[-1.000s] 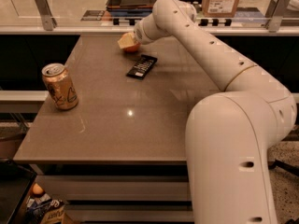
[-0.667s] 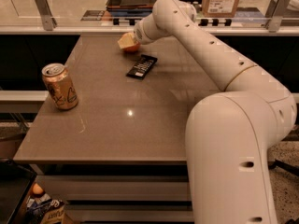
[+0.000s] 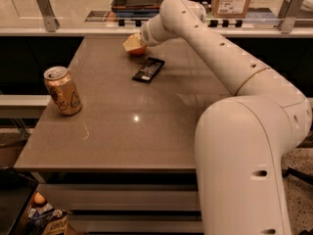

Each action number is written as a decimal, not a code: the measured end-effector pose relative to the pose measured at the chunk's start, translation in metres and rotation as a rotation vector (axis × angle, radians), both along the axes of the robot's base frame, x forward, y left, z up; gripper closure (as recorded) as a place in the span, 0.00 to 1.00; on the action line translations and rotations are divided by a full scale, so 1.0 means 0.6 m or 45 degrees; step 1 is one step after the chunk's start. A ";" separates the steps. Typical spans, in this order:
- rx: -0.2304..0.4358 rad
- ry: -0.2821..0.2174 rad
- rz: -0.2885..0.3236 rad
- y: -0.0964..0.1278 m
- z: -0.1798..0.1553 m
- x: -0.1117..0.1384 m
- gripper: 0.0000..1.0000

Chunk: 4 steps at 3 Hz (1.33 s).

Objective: Pick apple

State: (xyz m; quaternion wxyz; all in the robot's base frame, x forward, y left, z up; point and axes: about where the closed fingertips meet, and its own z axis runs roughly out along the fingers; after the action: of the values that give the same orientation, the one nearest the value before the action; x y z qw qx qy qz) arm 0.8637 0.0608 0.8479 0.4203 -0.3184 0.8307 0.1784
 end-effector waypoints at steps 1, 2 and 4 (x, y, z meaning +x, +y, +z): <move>-0.045 -0.087 -0.044 -0.026 0.099 -0.030 1.00; -0.045 -0.087 -0.043 -0.026 0.098 -0.030 1.00; 0.016 -0.164 -0.014 -0.022 0.131 -0.048 1.00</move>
Offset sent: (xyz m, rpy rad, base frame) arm -0.0095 -0.0124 0.0315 -0.0273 -0.0367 -0.0268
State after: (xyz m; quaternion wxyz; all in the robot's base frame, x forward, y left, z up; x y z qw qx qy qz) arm 0.8350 0.0479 0.9267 0.4760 -0.3219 0.8025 0.1605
